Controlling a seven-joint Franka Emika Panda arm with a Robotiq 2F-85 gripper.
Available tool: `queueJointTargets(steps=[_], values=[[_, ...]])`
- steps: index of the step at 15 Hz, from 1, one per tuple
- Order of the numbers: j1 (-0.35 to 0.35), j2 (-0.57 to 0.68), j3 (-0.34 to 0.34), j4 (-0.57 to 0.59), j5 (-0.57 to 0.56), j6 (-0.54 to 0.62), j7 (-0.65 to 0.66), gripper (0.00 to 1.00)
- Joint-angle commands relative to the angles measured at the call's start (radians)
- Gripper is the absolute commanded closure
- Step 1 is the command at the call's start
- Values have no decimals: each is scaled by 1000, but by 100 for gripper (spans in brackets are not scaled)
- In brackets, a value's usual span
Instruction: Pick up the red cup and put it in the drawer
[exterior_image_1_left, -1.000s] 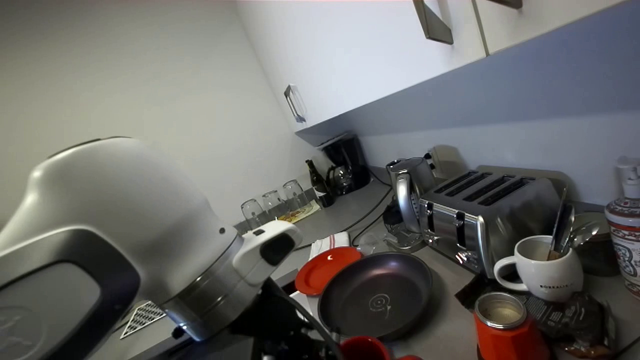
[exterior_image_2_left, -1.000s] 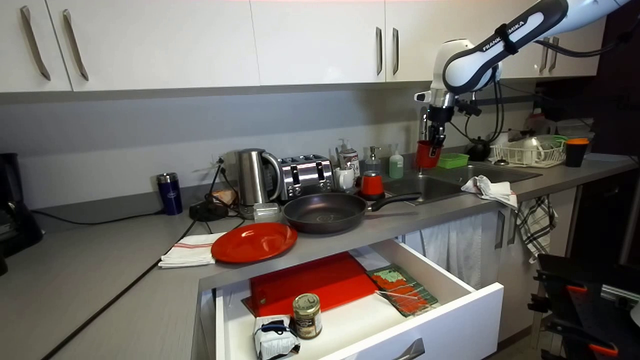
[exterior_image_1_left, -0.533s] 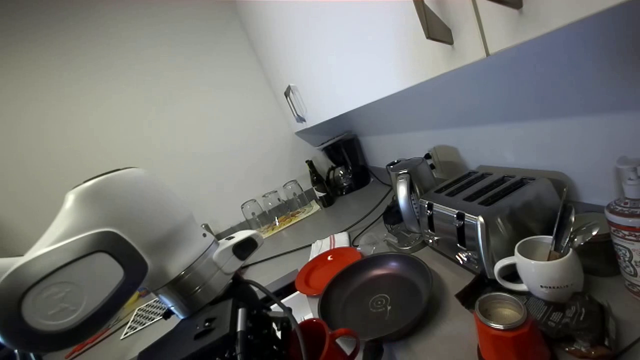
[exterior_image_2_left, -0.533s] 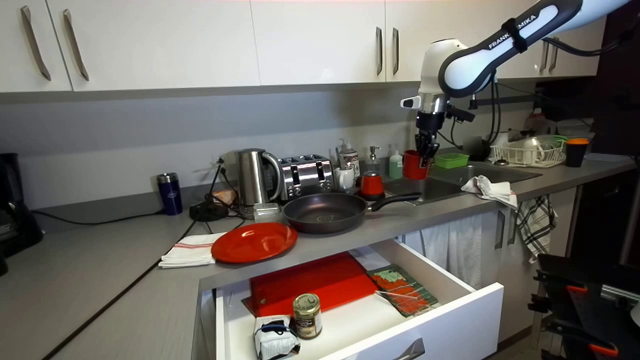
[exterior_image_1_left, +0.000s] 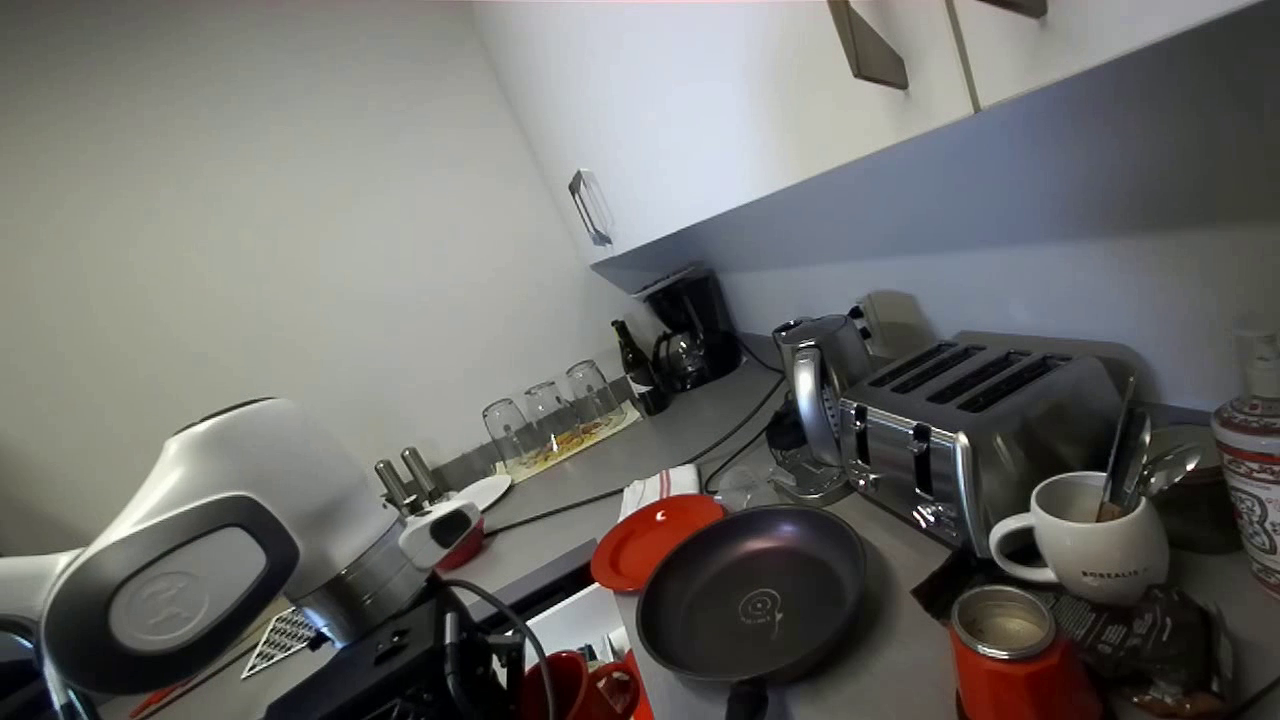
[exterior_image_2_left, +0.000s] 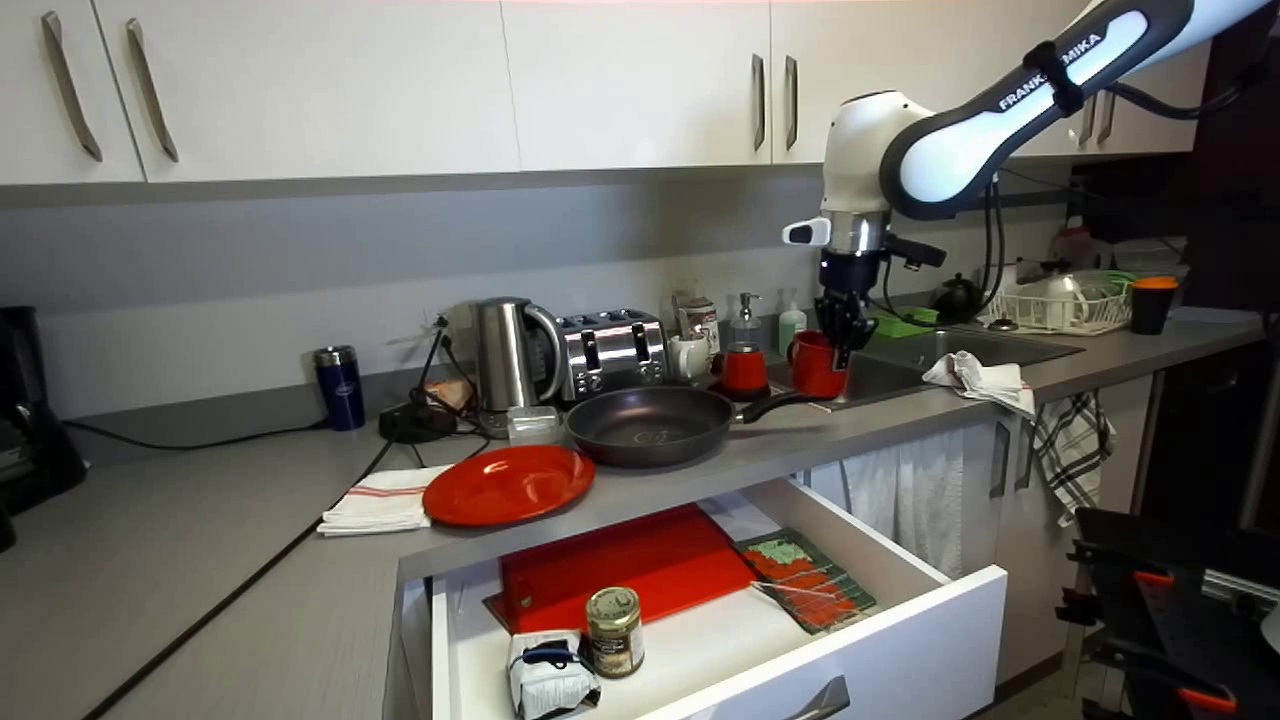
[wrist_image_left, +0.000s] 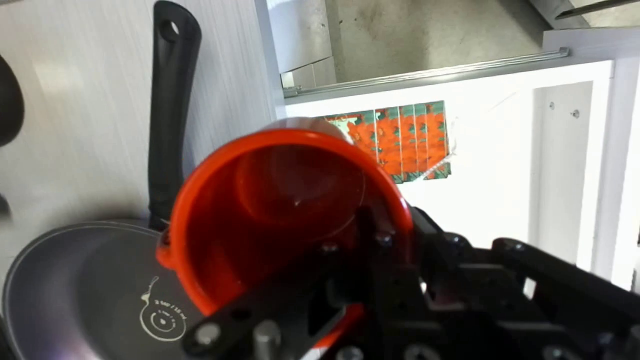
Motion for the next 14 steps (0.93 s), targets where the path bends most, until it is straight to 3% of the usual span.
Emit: queueJointTargets(steps=[1,14], values=[[16,0,-4,-4,-3,0,8,93],[23,11,-3,-3,10,12,6,95]])
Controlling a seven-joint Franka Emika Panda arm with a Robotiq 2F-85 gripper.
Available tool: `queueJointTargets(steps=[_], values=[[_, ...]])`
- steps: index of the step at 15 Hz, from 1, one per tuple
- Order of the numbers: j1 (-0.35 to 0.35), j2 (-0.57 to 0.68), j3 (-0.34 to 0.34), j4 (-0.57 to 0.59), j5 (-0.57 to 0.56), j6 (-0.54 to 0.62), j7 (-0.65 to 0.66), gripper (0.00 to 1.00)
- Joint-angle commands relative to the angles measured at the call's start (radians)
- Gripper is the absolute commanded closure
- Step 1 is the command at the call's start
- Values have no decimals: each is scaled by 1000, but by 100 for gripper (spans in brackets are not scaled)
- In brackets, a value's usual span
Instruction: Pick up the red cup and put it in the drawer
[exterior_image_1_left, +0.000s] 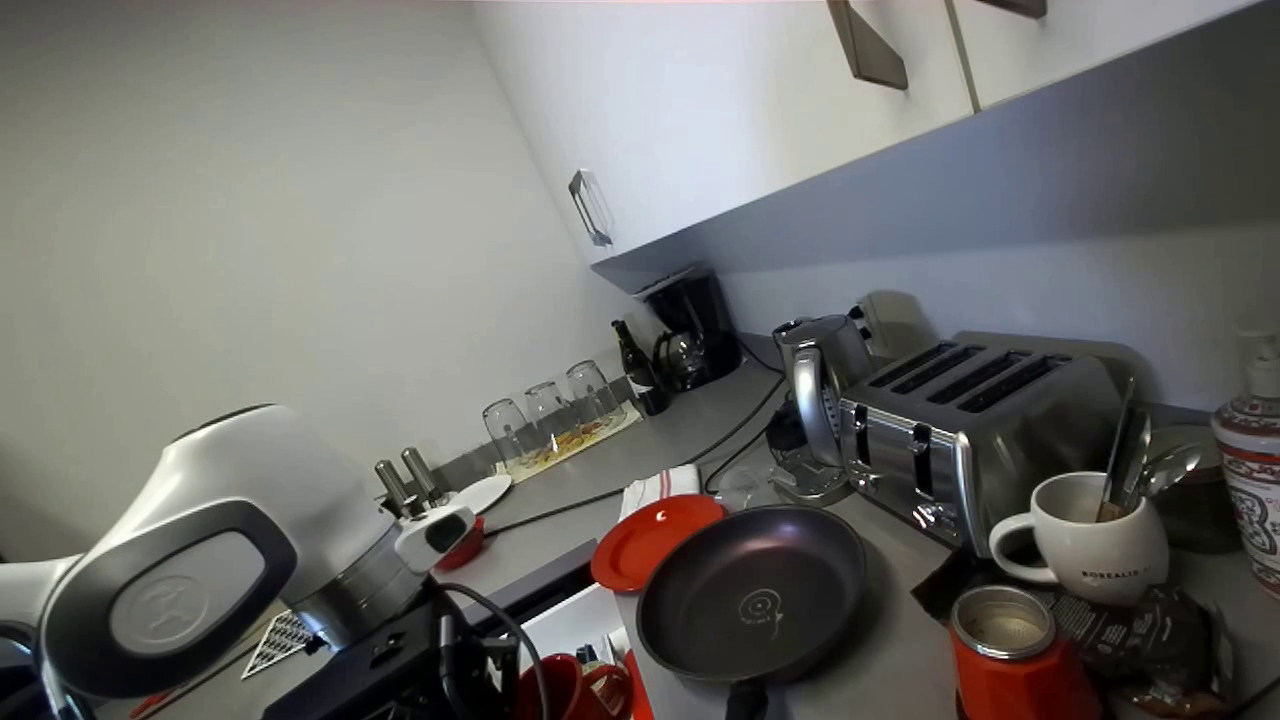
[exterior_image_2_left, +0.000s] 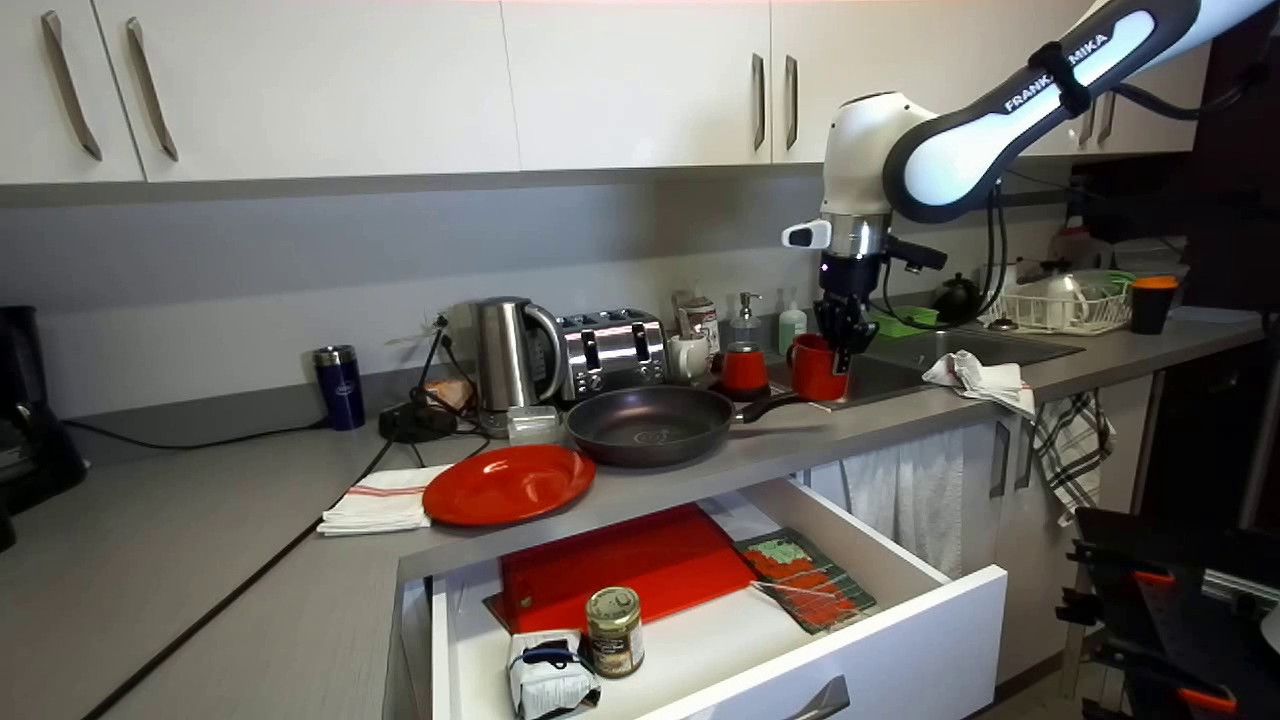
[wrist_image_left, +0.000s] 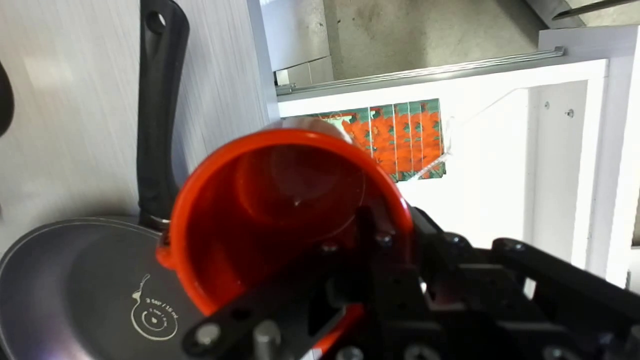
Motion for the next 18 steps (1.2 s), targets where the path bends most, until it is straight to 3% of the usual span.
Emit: queueJointTargets(steps=[1,9,12,18], values=[[18,30,-6,13,22,21,0,95],[94,184,72,67,175,95,-41,95],[99,246,103,104,211,105,-10,95],[76,340,149,160,436,116,16,95]])
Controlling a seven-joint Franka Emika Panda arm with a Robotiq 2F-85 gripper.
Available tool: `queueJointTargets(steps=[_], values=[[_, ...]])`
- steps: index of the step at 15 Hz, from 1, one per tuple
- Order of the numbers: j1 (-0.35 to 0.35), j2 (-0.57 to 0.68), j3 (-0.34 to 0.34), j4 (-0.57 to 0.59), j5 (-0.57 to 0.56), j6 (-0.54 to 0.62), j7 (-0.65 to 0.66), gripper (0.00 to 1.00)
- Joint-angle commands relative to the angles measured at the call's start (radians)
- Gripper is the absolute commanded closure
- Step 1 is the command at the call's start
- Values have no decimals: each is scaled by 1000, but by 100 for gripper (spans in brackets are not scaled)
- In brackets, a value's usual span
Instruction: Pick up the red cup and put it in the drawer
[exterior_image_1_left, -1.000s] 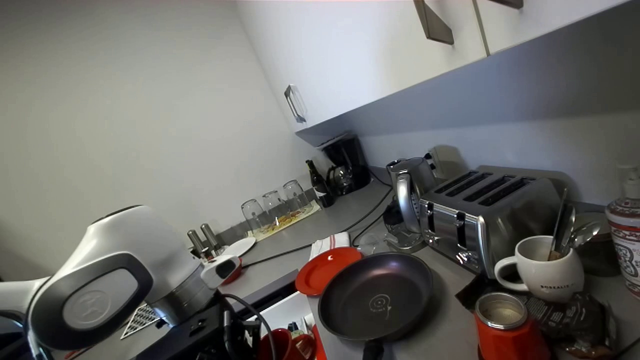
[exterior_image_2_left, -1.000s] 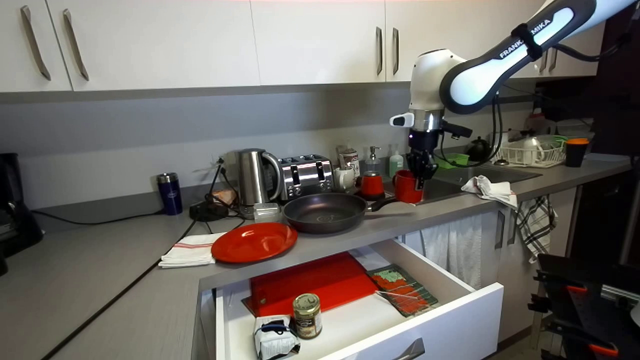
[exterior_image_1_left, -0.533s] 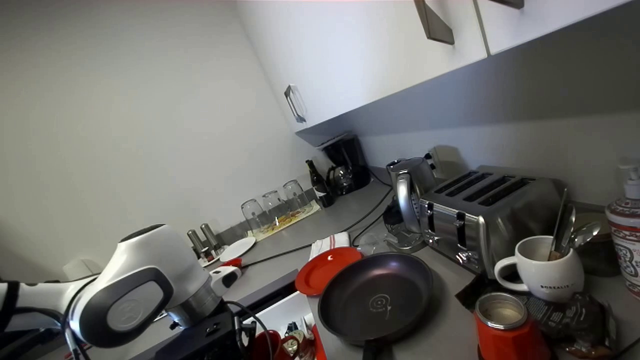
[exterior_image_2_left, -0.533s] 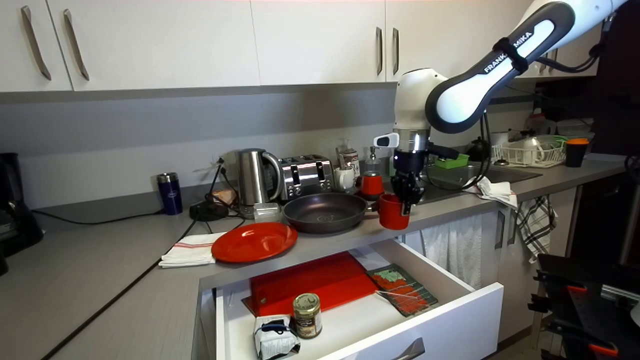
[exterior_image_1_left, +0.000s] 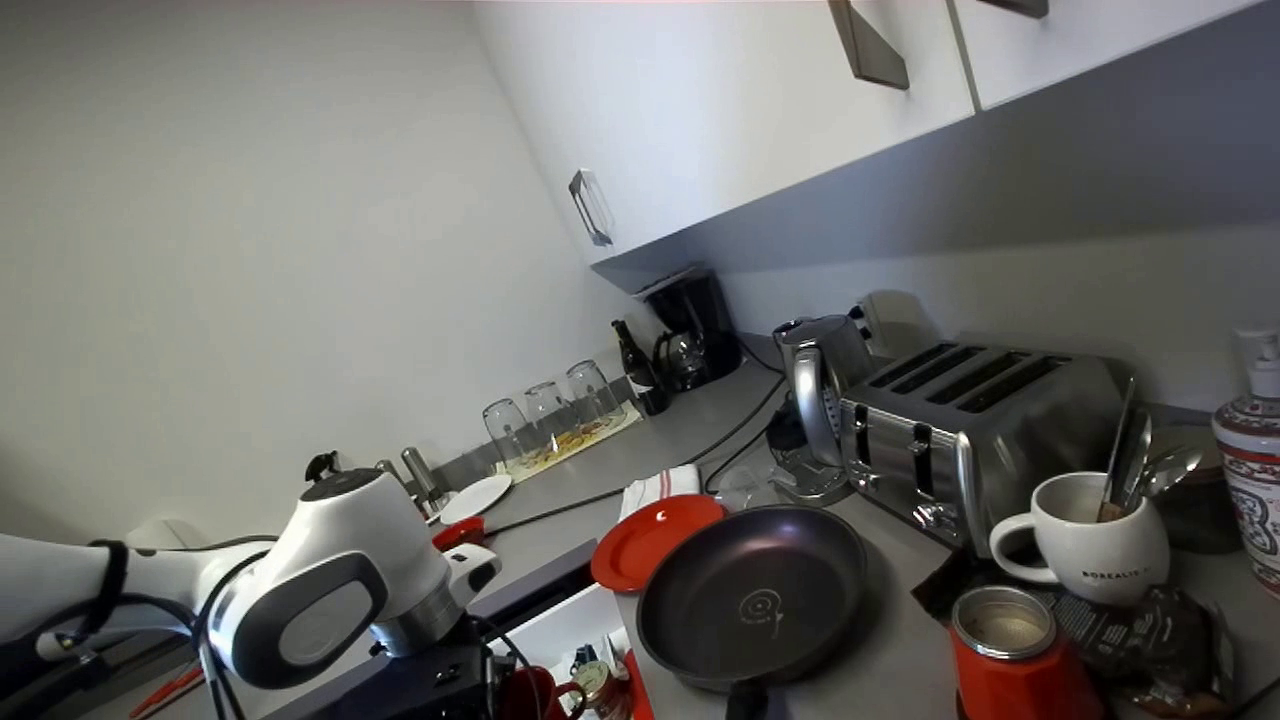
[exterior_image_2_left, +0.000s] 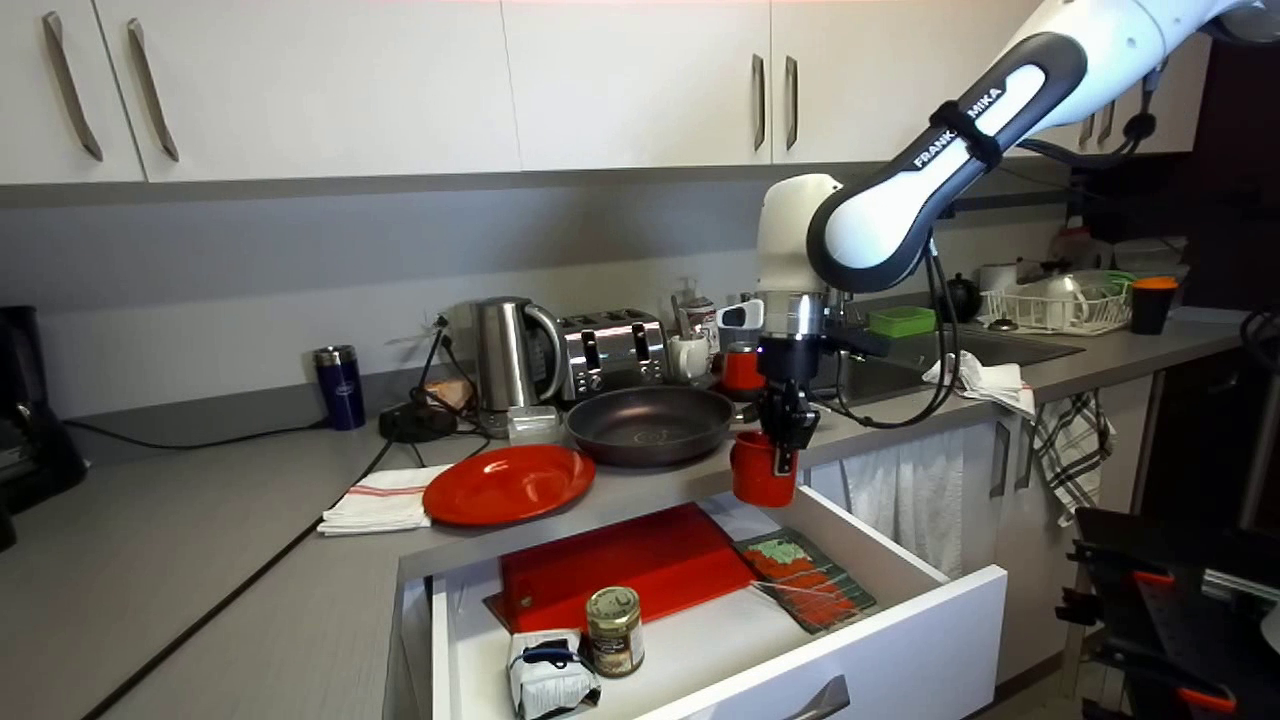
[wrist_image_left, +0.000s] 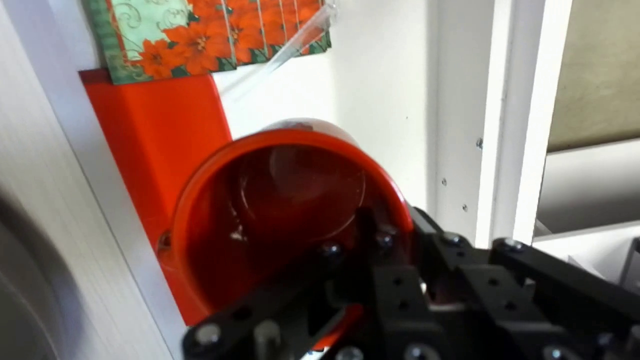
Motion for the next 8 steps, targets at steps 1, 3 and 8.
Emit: queueJointTargets(steps=[1,3,8], values=[[-19,61,30,42,122,33,32,95],[-18,85,32,38,124,68,78,95],[-31,120,32,14,106,126,230,95]])
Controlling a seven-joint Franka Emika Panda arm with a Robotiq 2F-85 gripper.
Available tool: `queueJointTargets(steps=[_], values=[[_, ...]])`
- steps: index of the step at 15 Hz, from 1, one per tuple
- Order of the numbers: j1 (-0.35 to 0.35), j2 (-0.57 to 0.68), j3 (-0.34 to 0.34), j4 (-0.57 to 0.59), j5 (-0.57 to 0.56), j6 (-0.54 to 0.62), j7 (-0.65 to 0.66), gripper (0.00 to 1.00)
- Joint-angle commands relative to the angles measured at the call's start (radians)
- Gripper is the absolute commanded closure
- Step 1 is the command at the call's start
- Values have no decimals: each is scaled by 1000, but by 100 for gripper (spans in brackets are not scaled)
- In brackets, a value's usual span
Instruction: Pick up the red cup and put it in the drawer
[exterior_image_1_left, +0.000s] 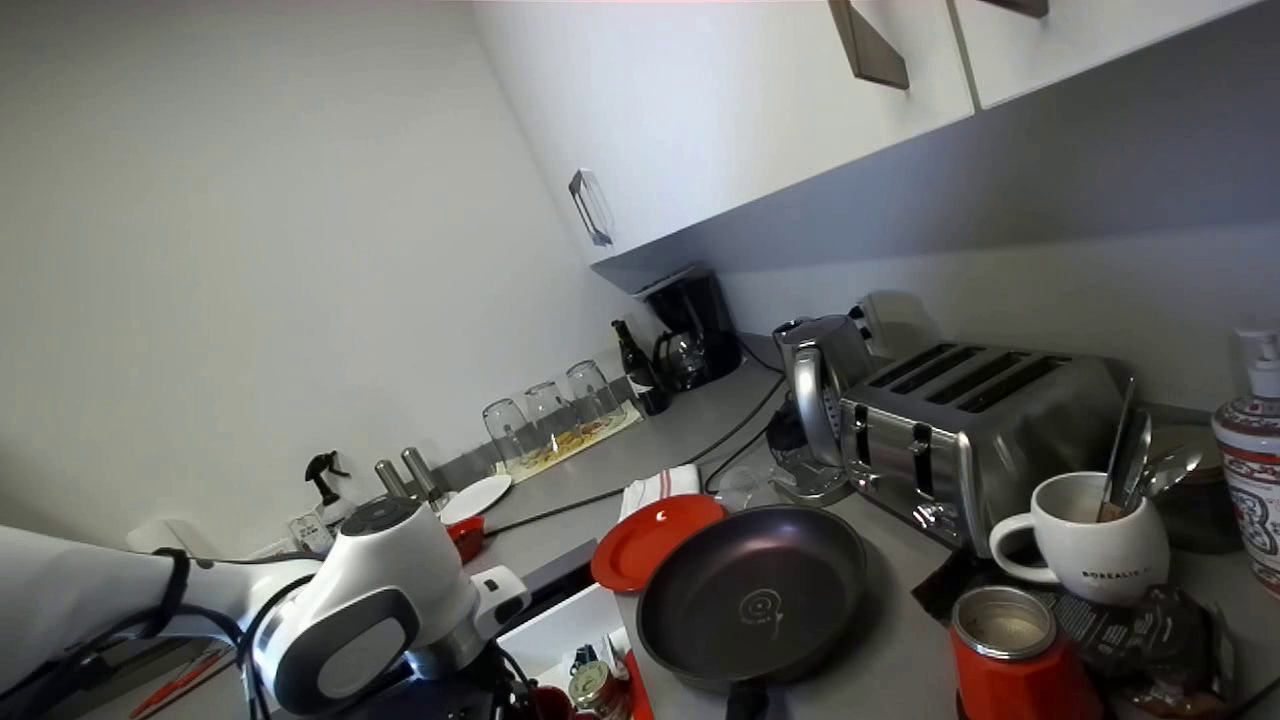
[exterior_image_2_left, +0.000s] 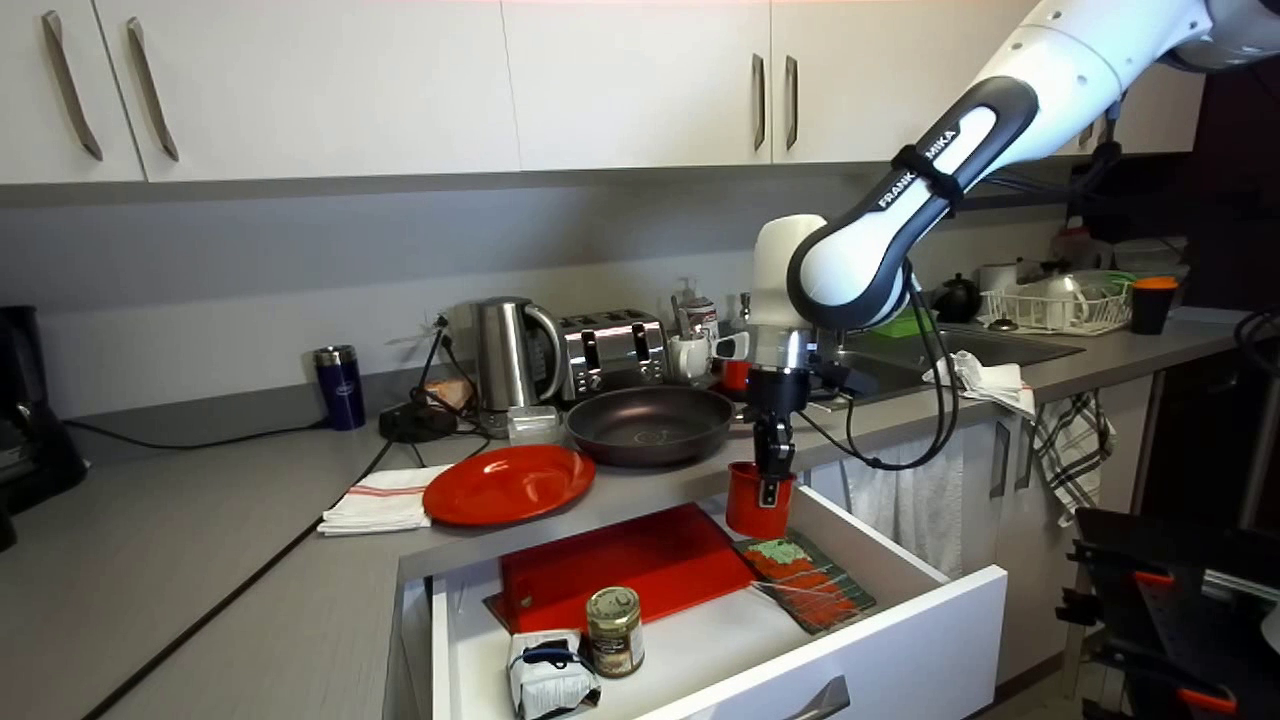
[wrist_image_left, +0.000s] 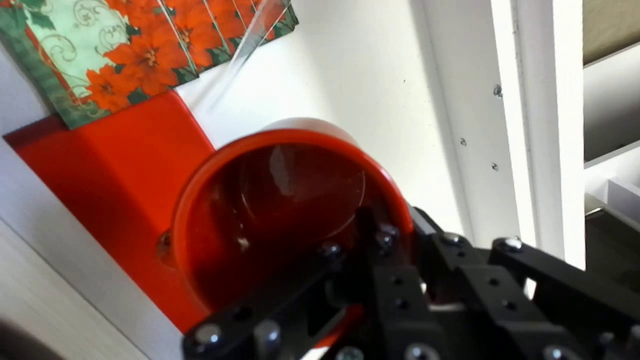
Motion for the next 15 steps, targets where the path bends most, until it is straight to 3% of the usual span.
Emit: queueJointTargets(steps=[1,8,15], values=[[-25,17,18,-11,8,31,100,95],[-45,52,26,-28,31,47,233,95],[-78,152,82,-5,204,178,292,95]])
